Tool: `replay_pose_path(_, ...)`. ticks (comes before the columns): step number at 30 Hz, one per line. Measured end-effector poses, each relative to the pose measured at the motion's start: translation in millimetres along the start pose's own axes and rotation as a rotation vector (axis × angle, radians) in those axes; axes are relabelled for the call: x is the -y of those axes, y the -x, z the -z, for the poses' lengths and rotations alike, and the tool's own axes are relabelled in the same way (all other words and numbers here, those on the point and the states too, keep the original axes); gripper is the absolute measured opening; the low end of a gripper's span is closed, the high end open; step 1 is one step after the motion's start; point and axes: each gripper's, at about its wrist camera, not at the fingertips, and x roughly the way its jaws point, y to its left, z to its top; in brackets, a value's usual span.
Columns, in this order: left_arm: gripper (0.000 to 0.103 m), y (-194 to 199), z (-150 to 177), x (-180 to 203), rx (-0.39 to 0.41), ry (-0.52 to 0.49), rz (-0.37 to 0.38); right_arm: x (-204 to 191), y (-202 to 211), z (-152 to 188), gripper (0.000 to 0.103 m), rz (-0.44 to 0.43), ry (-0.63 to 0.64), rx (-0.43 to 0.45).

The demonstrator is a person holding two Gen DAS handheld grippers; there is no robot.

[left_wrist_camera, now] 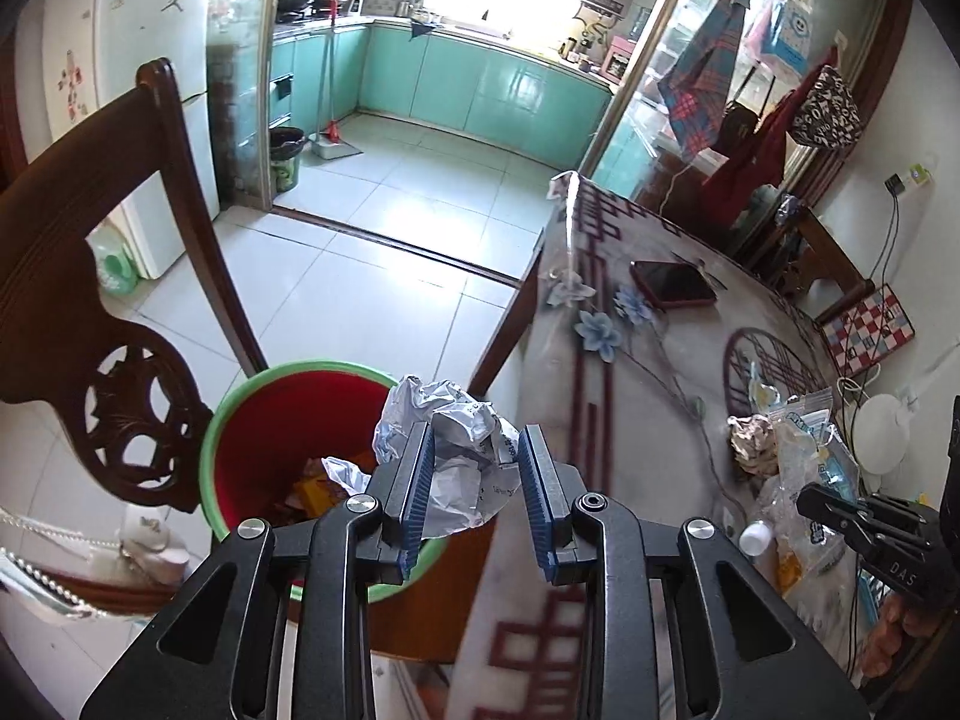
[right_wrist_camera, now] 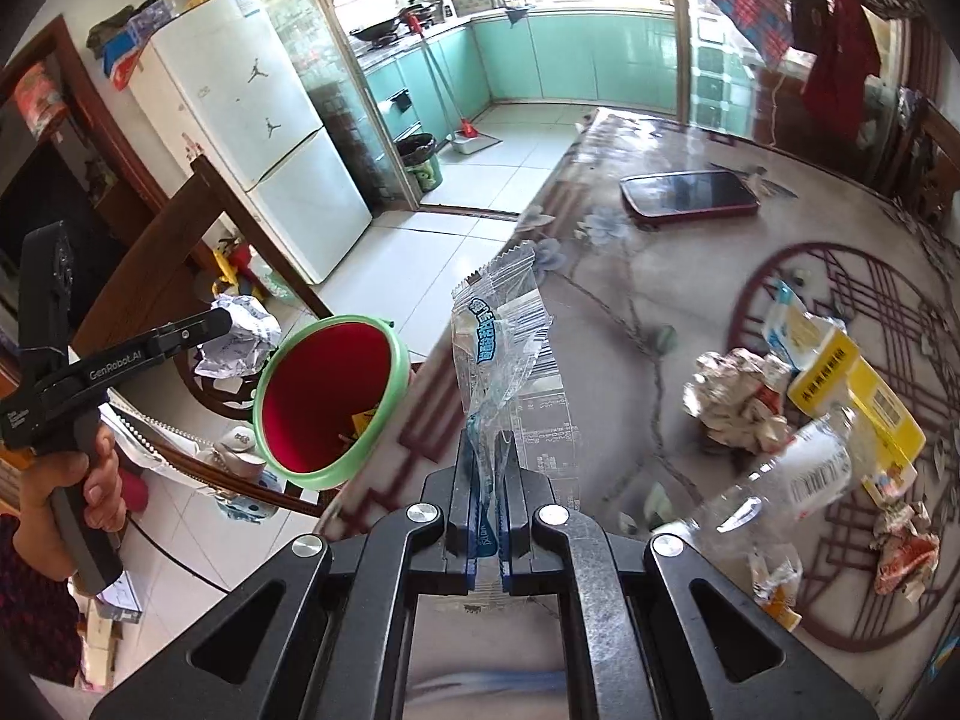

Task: Collect trash
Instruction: 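Carry foil and wrapper over the red bucket and open both grippers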

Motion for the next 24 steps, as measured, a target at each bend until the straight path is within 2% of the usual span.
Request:
replay_pose_path(3,0.028,-3.0,-1.8,-14.1,-0.002,0.017,-0.009,-24.4,-13.4,-7.4,0.004,0.005,0.057,-0.013)
replay_pose_path(13,0.028,-16.2,-2.8,-45.1,-0.031,0.035,-0.062,-52.7,-43.2,-15.9,0.004,-0.030,0.100,-0.035)
replay_pose_path(19,0.028,-32.6,1.8,-57.3,-0.080,0.034,-0.103,-68.8,-70.5,-24.6,0.004,-0.054,0.135,-0.050)
replay_pose_path(24,0.028,-41.8,5.5,-71.8,-0.105,0.088,-0.116,-78.5,-97.3,-32.0,0.004,-0.143,0.139,-0.041)
